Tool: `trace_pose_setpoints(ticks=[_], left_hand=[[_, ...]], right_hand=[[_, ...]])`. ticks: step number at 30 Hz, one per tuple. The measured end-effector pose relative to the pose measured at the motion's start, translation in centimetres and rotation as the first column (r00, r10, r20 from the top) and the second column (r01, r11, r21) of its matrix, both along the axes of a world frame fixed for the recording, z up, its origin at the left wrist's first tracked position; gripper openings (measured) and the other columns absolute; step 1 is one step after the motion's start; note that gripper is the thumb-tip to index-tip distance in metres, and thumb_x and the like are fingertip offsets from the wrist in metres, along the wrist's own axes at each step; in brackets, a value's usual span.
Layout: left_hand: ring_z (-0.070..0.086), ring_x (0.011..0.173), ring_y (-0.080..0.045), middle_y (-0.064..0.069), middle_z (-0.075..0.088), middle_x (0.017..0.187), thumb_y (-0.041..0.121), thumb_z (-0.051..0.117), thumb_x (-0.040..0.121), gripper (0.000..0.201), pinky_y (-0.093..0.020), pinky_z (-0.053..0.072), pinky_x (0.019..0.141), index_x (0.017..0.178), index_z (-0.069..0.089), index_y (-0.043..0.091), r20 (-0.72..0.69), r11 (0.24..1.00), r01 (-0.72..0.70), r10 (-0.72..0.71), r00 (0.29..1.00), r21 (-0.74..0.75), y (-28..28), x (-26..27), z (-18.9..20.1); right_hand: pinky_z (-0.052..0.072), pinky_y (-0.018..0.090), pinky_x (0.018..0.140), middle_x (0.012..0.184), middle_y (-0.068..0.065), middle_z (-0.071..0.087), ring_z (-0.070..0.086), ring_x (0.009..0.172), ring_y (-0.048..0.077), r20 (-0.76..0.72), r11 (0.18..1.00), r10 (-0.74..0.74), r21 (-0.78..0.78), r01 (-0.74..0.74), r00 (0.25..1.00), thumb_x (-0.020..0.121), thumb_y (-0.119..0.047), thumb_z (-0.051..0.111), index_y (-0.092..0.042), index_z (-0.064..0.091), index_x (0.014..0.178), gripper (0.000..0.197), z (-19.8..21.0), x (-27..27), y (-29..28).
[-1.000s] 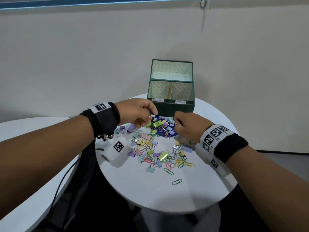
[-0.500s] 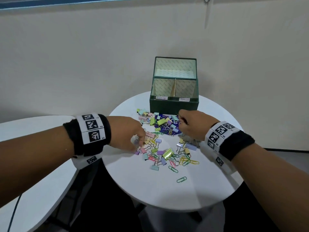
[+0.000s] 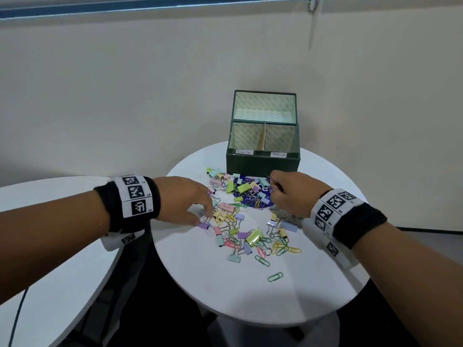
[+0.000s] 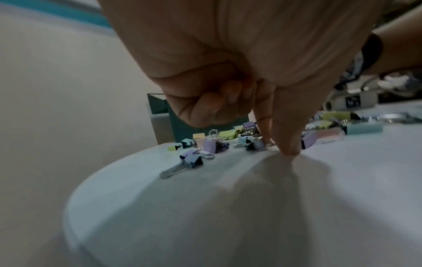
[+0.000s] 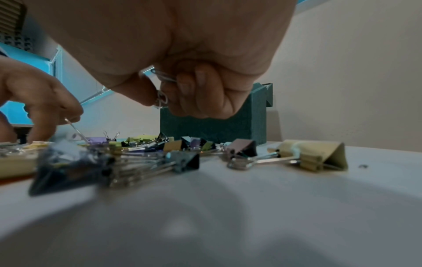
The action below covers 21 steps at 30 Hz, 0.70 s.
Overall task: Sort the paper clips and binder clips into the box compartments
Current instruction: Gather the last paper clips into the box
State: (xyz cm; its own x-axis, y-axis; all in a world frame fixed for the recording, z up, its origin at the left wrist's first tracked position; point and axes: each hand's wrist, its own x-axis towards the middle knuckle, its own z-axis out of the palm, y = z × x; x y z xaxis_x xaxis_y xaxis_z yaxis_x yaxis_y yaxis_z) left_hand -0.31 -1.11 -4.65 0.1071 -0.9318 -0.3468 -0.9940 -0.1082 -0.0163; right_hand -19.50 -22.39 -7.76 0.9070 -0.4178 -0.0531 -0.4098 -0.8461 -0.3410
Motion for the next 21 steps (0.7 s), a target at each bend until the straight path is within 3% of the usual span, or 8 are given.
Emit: trace_pose_setpoints(ticks=[3,5,7,10,14,18,19,21], left_hand=[[0.049,0.08,0.005,0.022,0.056,0.089,0.045,0.069,0.086,0.014,-0.017,0.037,0.07,0.096,0.064,0.037,-0.114,0.996,-0.094,0.095,0.989,0.007,-0.2,0.8,-0.4],[0.047,0.063,0.003,0.021,0.05,0.066,0.041,0.073,0.085,0.012,-0.014,0.033,0.06,0.083,0.064,0.033,-0.21,0.988,-0.156,0.15,0.966,-0.012,-0.5,1.4,0.0],[0.04,0.052,-0.002,0.017,0.044,0.055,0.039,0.073,0.086,0.015,-0.015,0.034,0.057,0.079,0.065,0.029,-0.309,0.972,-0.231,0.206,0.928,-0.046,-1.3,1.8,1.2],[0.04,0.05,0.0,0.015,0.051,0.062,0.043,0.066,0.091,0.016,-0.019,0.038,0.059,0.085,0.063,0.028,-0.364,0.943,-0.305,0.239,0.9,-0.134,-4.1,1.8,3.4],[0.052,0.068,0.0,0.014,0.062,0.086,0.039,0.064,0.094,0.017,-0.019,0.039,0.06,0.091,0.062,0.022,-0.469,0.845,-0.393,0.199,0.861,-0.363,-9.8,0.5,5.0],[0.058,0.068,-0.008,0.01,0.064,0.081,0.031,0.07,0.09,0.011,-0.024,0.048,0.061,0.086,0.066,0.021,-0.58,0.744,-0.521,0.223,0.783,-0.418,-15.2,-1.4,5.1],[0.06,0.069,-0.011,0.006,0.067,0.081,0.026,0.072,0.089,0.007,-0.027,0.054,0.064,0.087,0.068,0.02,-0.634,0.731,-0.565,0.236,0.736,-0.383,-16.1,-1.7,4.9],[0.068,0.081,-0.017,-0.006,0.072,0.093,0.014,0.071,0.09,0.013,-0.033,0.061,0.078,0.102,0.068,0.015,-0.799,0.724,-0.648,0.234,0.554,-0.236,-17.3,-2.3,4.2]], right_hand=[[0.042,0.033,0.061,0.076,0.007,0.06,0.048,0.064,0.02,0.01,1.0,-0.002,-0.003,0.002,1.0,0.096,-0.027,0.046,-0.02,0.045,0.084,0.014,0.0,0.0,0.0],[0.043,0.034,0.061,0.076,0.007,0.06,0.049,0.064,0.021,0.04,1.0,-0.005,0.016,0.004,0.999,0.097,-0.027,0.047,-0.02,0.044,0.084,0.015,0.1,-0.1,-0.1],[0.043,0.034,0.059,0.075,0.007,0.06,0.051,0.064,0.022,0.078,1.0,-0.012,0.023,0.01,0.997,0.098,-0.027,0.047,-0.02,0.043,0.084,0.015,0.5,0.0,-0.2],[0.04,0.025,0.054,0.074,0.002,0.059,0.051,0.06,0.017,0.148,0.998,-0.052,-0.016,0.055,0.988,0.102,-0.025,0.045,-0.02,0.046,0.087,0.016,2.1,0.8,-1.4],[0.038,0.025,0.058,0.085,0.004,0.06,0.053,0.068,0.016,0.323,0.974,-0.198,-0.04,0.222,0.925,0.103,-0.02,0.045,-0.015,0.053,0.097,0.011,5.2,3.0,-4.5],[0.049,0.034,0.078,0.102,0.01,0.067,0.063,0.091,0.027,0.286,0.947,-0.283,-0.068,0.313,0.916,0.096,-0.016,0.053,-0.01,0.065,0.1,0.014,6.4,5.4,-6.3],[0.051,0.034,0.083,0.106,0.009,0.069,0.064,0.096,0.027,0.261,0.948,-0.293,-0.045,0.315,0.92,0.095,-0.017,0.056,-0.012,0.066,0.098,0.012,6.5,5.8,-6.4],[0.049,0.03,0.088,0.113,0.005,0.069,0.065,0.103,0.024,0.197,0.955,-0.289,-0.008,0.297,0.937,0.093,-0.018,0.062,-0.017,0.069,0.103,0.012,6.7,6.4,-6.4]])
